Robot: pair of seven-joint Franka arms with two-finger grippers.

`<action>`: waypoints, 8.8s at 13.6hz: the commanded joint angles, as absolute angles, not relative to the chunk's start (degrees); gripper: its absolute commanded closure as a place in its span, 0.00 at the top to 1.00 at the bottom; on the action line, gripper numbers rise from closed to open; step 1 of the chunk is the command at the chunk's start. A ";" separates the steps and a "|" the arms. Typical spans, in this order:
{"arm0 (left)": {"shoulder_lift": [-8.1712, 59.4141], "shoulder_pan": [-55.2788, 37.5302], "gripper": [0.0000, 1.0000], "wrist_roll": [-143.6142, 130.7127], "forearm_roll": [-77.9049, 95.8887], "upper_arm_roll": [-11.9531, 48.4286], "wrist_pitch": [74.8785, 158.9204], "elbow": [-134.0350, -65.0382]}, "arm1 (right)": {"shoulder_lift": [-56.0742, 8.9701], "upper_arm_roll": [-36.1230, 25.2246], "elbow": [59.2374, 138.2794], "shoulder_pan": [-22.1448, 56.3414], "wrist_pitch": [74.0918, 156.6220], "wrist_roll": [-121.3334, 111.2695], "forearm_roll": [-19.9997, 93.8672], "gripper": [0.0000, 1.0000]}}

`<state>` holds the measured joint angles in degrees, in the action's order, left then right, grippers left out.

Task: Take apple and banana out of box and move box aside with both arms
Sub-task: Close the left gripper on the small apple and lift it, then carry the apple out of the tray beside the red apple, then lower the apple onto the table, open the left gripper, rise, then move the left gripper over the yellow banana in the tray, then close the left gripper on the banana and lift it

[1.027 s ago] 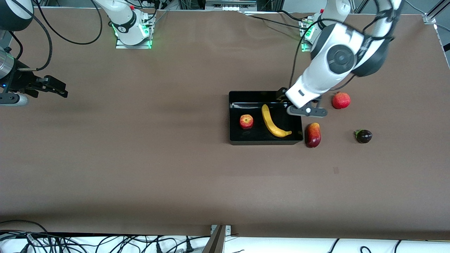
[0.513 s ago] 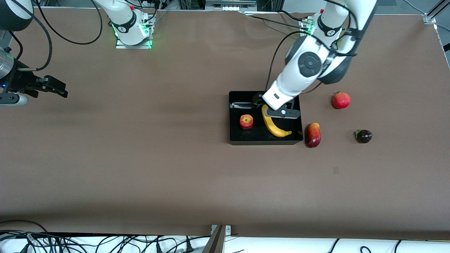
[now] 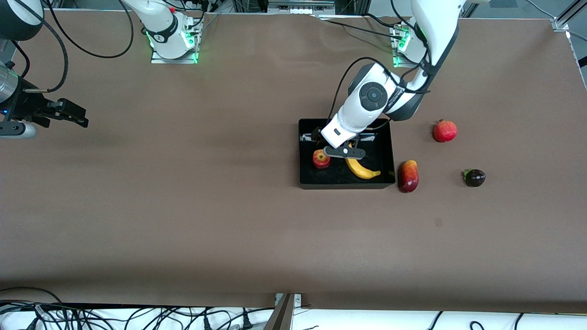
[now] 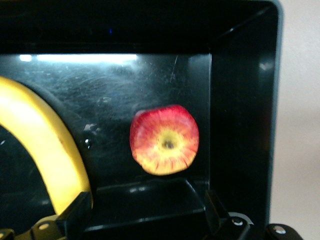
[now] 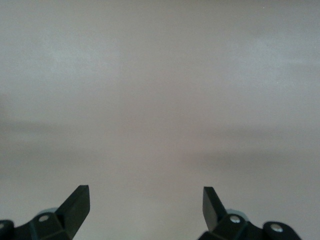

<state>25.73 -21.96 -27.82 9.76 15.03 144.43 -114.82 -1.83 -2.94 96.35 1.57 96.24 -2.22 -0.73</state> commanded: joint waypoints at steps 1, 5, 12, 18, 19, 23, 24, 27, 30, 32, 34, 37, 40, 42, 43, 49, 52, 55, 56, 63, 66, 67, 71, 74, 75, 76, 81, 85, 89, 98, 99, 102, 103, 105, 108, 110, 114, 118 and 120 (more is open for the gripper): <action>29.35 -24.95 1.00 -27.77 9.75 12.05 146.59 -111.54 | -1.85 -2.99 96.15 1.58 96.50 -1.93 -1.23 1.00; 33.04 -27.94 1.00 -27.86 9.84 9.06 147.04 -107.50 | -1.85 -2.99 96.15 1.58 96.42 -1.93 -1.14 1.00; 35.25 -29.44 0.52 -27.08 9.67 8.17 149.15 -107.14 | -1.93 -2.99 96.15 1.67 96.50 -1.93 -0.97 1.00; 31.92 -29.01 0.00 -23.99 8.09 8.17 148.45 -107.31 | -2.20 -2.64 96.24 1.84 96.50 -1.76 -0.62 1.00; 30.34 -28.66 0.00 -24.34 8.26 8.17 148.27 -108.27 | -2.28 -2.64 96.24 1.85 96.59 -1.76 -0.62 1.00; 22.95 -25.41 0.00 -23.47 8.26 8.26 140.91 -111.00 | -2.37 -2.72 96.24 1.85 96.68 -1.76 -0.62 1.00; 21.55 -24.44 0.00 -23.38 8.26 8.17 138.63 -111.18 | -2.37 -2.64 96.15 1.93 97.03 -1.67 -0.62 1.00; 14.53 -19.54 0.00 -23.20 8.26 8.70 130.38 -114.16 | -2.63 -2.64 96.24 1.85 97.47 -1.76 -0.62 1.00; 7.32 -12.68 0.00 -15.15 8.35 8.79 121.13 -118.45 | -2.72 -2.72 96.15 1.85 97.56 -1.76 -0.62 1.00; 2.48 -8.46 0.00 -7.25 8.35 8.70 120.94 -124.95 | -2.72 -2.72 96.15 1.85 98.17 -1.76 -0.62 1.00; 1.23 -4.85 0.00 -1.00 8.17 8.70 121.20 -129.00 | -2.72 -2.72 96.24 1.85 98.17 -1.76 -0.62 1.00; 3.76 -1.94 0.00 2.37 7.73 8.44 122.43 -133.41 | -2.81 -2.64 96.24 1.76 98.26 -1.67 -0.53 1.00; 6.06 -0.09 0.00 3.51 4.32 8.26 126.45 -136.21 | -2.81 -2.64 96.24 1.85 98.26 -1.67 -0.53 1.00; 7.11 1.40 0.00 5.71 3.60 8.17 131.29 -139.29 | -2.81 -2.64 96.24 1.85 98.35 -1.67 -0.53 1.00; 7.99 1.41 0.00 5.80 3.60 8.17 132.53 -140.09 | -2.81 -2.64 96.24 1.85 98.35 -1.67 -0.53 1.00; 15.20 1.93 0.00 6.06 3.60 8.17 140.44 -140.45 | -2.46 -2.64 96.15 1.85 98.35 -1.76 -0.70 1.00; 15.12 2.02 0.37 6.06 3.60 8.17 140.89 -140.36 | -2.55 -2.64 96.15 1.85 98.35 -1.76 -0.70 1.00; 11.53 3.51 1.00 7.81 3.87 8.17 140.02 -140.36 | -2.55 -2.72 96.24 1.85 98.35 -1.76 -0.62 1.00; 8.99 3.52 1.00 8.17 3.95 8.17 137.66 -140.27 | -2.64 -2.72 96.15 1.85 98.35 -1.76 -0.62 1.00; -3.87 -3.23 1.00 4.51 8.70 9.75 124.72 -135.63 | -3.08 -2.55 96.15 1.93 99.93 -1.67 -0.53 1.00; -1.42 -9.21 1.00 -6.91 9.83 10.37 126.38 -132.72 | -2.99 -2.46 95.98 2.20 100.37 -1.84 -1.40 1.00; 0.33 -10.62 1.00 -9.12 10.28 10.63 128.82 -131.58 | -3.08 -2.81 95.98 1.85 100.37 -2.28 -0.54 1.00; 9.47 -15.72 1.00 -17.90 10.37 10.55 133.07 -124.66 | -2.81 -2.55 95.98 2.28 99.85 -2.28 -0.44 1.00; 14.49 -17.84 1.00 -21.44 10.11 10.37 133.07 -119.98 | -2.90 -2.72 96.06 2.20 99.76 -2.29 -0.35 1.00; 15.55 -17.93 1.00 -21.45 9.93 10.28 133.41 -119.71 | -2.90 -2.72 96.06 2.20 99.76 -2.29 -0.35 1.00; 16.25 -17.93 1.00 -21.45 9.76 10.28 134.55 -119.71 | -2.90 -2.72 96.06 2.20 99.84 -2.29 -0.35 1.00; 20.65 -18.63 1.00 -21.45 10.20 10.28 135.18 -119.01 | -2.90 -2.81 96.15 2.20 99.58 -2.37 -0.35 1.00; 23.11 -18.63 1.00 -20.66 9.84 10.28 135.18 -117.51 | -2.90 -2.81 96.24 2.20 99.58 -2.37 -0.35 1.00; 26.36 -18.63 1.00 -19.17 10.02 10.28 135.09 -115.06 | -2.99 -2.90 96.15 2.11 99.67 -2.37 -0.26 1.00; 31.81 -18.54 1.00 -14.68 10.28 10.37 134.91 -111.62 | -2.99 -2.90 96.24 2.11 99.58 -2.37 -0.26 1.00; 32.25 -18.54 1.00 -14.59 10.28 10.46 134.91 -111.53 | -2.99 -2.90 96.15 2.11 99.67 -2.37 -0.26 1.00; 33.48 -18.54 1.00 -14.50 10.28 10.63 135.00 -111.45 | -3.08 -2.90 96.24 2.02 99.67 -2.37 -0.26 1.00; 33.92 -18.63 1.00 -14.59 10.28 10.63 135.09 -111.36 | -2.99 -2.90 96.24 2.02 99.67 -2.37 -0.26 1.00; 34.71 -18.72 1.00 -14.50 10.20 10.63 135.09 -111.27 | -2.99 -2.90 96.15 2.11 99.67 -2.37 -0.26 1.00; 36.03 -19.34 1.00 -14.50 10.20 10.63 135.18 -110.57 | -3.08 -2.90 96.15 2.02 99.67 -2.37 -0.26 1.00; 36.39 -19.42 1.00 -14.50 10.11 10.63 135.18 -110.57 | -3.08 -2.90 96.15 2.11 99.67 -2.37 -0.26 1.00; 37.09 -19.51 0.04 -11.79 9.58 11.60 135.18 -110.57 | -3.08 -2.90 96.15 2.11 99.67 -2.37 -0.26 1.00; 37.00 -19.42 0.00 -11.07 9.58 11.60 135.00 -110.57 | -2.99 -2.90 96.15 2.11 99.67 -2.37 -0.26 1.00; 36.74 -19.42 0.00 -11.16 9.75 11.60 135.00 -110.57 | -3.08 -2.90 96.15 2.11 99.75 -2.37 -0.26 1.00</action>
<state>35.47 -19.04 -12.63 9.31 12.06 135.35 -111.70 -3.13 -2.60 96.35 1.95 99.98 -2.23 -0.70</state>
